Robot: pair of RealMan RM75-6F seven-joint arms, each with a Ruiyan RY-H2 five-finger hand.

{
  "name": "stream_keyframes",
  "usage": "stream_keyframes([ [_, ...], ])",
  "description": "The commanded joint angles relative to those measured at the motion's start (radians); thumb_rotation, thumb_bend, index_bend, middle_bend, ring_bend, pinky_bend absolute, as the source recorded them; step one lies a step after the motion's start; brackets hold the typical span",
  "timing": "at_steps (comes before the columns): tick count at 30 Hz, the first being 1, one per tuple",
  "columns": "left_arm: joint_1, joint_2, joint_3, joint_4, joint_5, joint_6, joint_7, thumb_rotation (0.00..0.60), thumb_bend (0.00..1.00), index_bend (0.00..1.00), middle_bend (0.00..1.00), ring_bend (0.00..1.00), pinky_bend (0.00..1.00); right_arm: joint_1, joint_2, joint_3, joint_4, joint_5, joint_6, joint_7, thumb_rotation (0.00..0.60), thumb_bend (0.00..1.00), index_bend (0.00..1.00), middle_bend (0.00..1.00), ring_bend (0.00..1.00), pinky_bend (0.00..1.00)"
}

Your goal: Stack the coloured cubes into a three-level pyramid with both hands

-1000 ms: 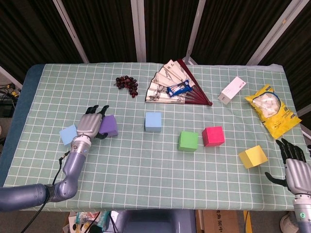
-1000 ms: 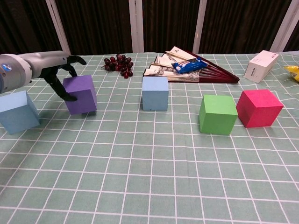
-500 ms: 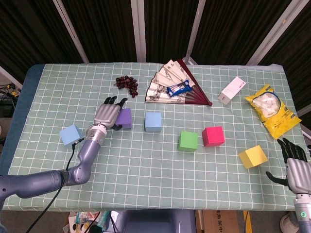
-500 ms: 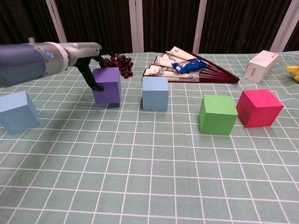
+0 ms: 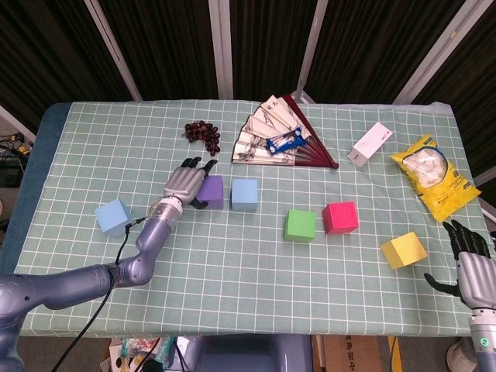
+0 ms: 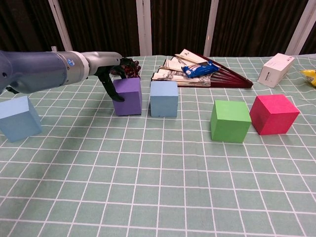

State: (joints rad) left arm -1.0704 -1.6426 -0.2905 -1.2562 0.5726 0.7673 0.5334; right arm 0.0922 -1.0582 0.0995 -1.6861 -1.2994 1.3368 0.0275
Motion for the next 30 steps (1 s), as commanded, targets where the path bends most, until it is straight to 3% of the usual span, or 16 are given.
stream_keyframes([
  [1,-0.011,-0.004,0.005,0.017,0.017,-0.018,-0.013,0.600,0.36,0.00,0.35,0.04,0.02,0.000,-0.001,0.000,0.000,0.000,0.000,0.000,0.600,0.22,0.00,0.00,0.00,0.00],
  [30,-0.048,-0.024,0.050,0.043,0.026,-0.015,-0.038,0.600,0.36,0.00,0.35,0.04,0.02,0.001,0.000,0.000,-0.004,0.001,-0.001,-0.001,0.600,0.22,0.00,0.00,0.00,0.00],
])
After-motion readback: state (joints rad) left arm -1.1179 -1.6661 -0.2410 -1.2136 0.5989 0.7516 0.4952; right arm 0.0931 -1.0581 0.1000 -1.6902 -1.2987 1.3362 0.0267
